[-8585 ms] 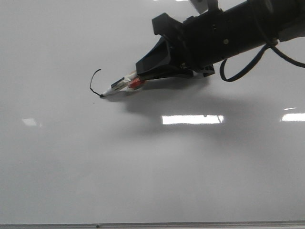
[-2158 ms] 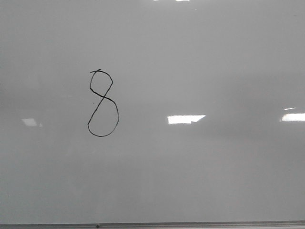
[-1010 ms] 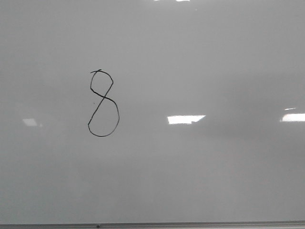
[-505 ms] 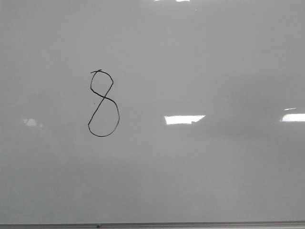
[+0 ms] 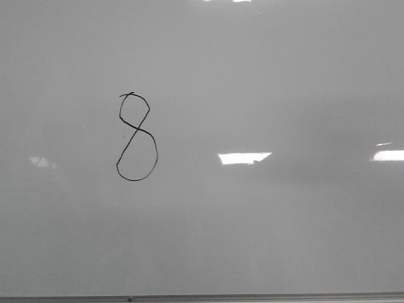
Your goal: Write number 8 on whiteboard
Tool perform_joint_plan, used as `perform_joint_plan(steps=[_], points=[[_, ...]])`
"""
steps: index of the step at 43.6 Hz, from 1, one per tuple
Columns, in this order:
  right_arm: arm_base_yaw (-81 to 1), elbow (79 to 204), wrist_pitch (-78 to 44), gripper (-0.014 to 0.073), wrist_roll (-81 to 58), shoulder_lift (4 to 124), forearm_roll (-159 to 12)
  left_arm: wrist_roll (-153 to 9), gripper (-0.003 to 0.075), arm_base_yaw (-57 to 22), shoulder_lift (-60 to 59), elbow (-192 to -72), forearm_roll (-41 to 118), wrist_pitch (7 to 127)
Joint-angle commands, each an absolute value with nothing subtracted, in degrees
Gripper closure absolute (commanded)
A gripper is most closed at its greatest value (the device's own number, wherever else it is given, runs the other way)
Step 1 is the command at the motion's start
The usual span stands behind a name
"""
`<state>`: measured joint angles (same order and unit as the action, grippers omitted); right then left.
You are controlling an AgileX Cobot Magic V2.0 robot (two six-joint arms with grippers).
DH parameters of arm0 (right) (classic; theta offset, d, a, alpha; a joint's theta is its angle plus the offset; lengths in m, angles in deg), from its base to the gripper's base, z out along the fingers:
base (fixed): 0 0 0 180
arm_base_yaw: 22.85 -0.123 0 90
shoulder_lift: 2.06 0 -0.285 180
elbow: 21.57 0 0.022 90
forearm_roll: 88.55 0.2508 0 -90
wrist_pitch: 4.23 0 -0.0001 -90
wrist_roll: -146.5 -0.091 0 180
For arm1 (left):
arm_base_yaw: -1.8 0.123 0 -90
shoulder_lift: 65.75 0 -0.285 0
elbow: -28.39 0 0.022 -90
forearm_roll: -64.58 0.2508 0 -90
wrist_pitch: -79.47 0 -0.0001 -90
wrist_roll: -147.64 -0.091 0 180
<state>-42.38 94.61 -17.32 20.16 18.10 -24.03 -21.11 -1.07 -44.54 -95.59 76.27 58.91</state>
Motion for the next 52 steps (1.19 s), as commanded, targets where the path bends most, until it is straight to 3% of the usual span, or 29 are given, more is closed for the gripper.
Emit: perform_joint_plan(steps=[1,24,31,52], points=[[-42.0,96.3,-15.2,0.0661,20.2,18.7,-22.8,-20.8,0.0741,-1.6,-44.0,-97.2,76.3,63.1],[-42.0,96.3,-15.2,0.0661,20.2,18.7,-22.8,-22.0,0.0741,-1.6,-45.7,-95.7,74.3,66.4],[-42.0,96.3,-15.3,0.0661,20.2,18.7,-22.8,-33.1,0.0741,-1.6,-50.2,-91.1,64.6,70.2],[-42.0,96.3,-15.5,0.0661,20.2,18.7,-22.8,-33.1,0.0741,3.4,-59.2,-75.7,64.6,72.1]])
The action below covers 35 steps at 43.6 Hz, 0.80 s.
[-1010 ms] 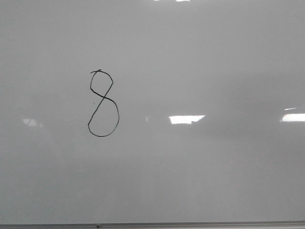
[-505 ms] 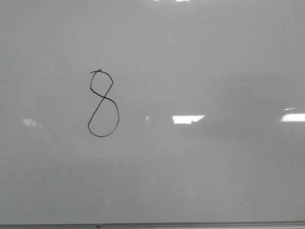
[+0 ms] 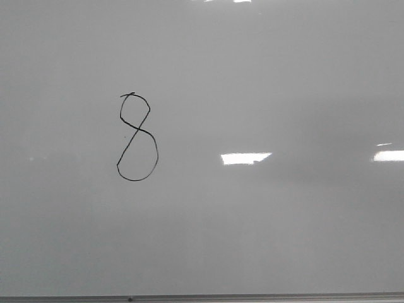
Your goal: Write number 8 on whiteboard
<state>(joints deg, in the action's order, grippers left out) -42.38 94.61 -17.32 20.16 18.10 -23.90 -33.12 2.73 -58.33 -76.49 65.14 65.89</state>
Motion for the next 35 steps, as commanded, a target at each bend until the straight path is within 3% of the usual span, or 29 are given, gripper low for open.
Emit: perform_joint_plan(steps=[1,35], points=[[-42.0,96.3,-15.6,0.0661,20.2,18.7,-22.8,-33.1,0.0741,3.5,-59.2,-75.0,64.6,72.9],[-42.0,96.3,-15.8,0.0661,20.2,18.7,-22.8,-33.1,0.0741,3.5,-59.2,-73.3,64.6,73.5]])
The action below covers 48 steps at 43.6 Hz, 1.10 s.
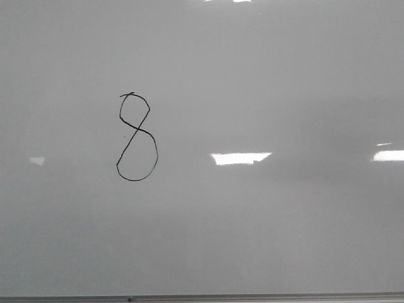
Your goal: Write number 8 on whiteboard
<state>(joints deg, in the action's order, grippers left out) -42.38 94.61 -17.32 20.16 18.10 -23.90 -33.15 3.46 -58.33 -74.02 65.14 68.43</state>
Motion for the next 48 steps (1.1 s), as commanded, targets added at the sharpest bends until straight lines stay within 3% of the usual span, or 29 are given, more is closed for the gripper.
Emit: perform_joint_plan(steps=[1,34,41,48], points=[[-42.0,96.3,-15.8,0.0661,20.2,18.7,-22.8,-33.1,0.0741,3.5,-59.2,-73.3,64.6,73.5],[-42.0,96.3,-12.7,0.0661,18.9,18.7,-28.5,-33.1,0.0741,3.5,-59.2,-73.3,64.6,73.5],[-42.0,96.3,-11.1,0.0661,4.8,18.7,-43.9,-33.1,0.0741,3.5,-59.2,-73.3,64.6,73.5],[-42.0,96.3,-9.9,0.0661,-22.1,18.7,-70.0,-33.1,0.0741,3.5,-59.2,-73.3,64.6,73.5]])
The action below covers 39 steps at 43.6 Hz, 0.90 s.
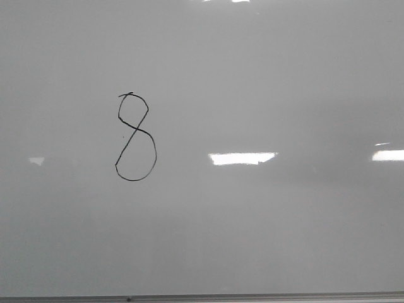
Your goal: Write number 8 on whiteboard
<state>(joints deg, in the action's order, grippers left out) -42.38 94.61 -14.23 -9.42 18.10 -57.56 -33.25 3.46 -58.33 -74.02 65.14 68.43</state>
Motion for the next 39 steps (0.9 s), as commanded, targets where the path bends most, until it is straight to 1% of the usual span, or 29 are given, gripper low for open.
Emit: perform_joint_plan(steps=[1,4,7,11,16,27,31,34,39], points=[[-42.0,96.3,-9.7,0.0661,-25.4,18.7,-74.2,-33.1,0.0741,3.5,-59.2,-73.3,64.6,73.5],[-42.0,96.3,-9.5,0.0661,-33.8,18.7,-81.8,-33.1,0.0741,3.5,-59.2,-73.3,64.6,73.5],[-41.9,96.3,-9.4,0.0661,-37.4,18.7,-87.2,-33.1,0.0741,3.5,-59.2,-73.3,64.6,73.5],[-40.6,95.9,-9.4,0.0661,-37.2,18.7,-89.5,-33.1,0.0741,3.5,-59.2,-73.3,64.6,73.5],[-36.0,93.7,-8.2,0.0661,-37.2,18.0,-89.6,-33.1,0.0741,3.5,-59.2,-73.3,64.6,73.5],[-25.4,83.3,-3.5,0.0661,-37.2,11.8,-89.6,-33.1,0.0741,3.5,-59.2,-73.3,64.6,73.5],[-23.3,79.7,-2.7,0.0661,-37.2,9.2,-89.6,-33.1,0.0741,3.5,-59.2,-73.3,64.6,73.5],[-22.6,79.8,-5.9,0.0661,-37.2,7.6,-89.5,-33.1,0.0741,3.5,-59.2,-73.3,64.6,73.5],[-22.4,79.8,-7.5,0.0661,-37.2,4.7,-89.5,-33.1,0.0741,3.5,-59.2,-73.3,64.6,73.5]])
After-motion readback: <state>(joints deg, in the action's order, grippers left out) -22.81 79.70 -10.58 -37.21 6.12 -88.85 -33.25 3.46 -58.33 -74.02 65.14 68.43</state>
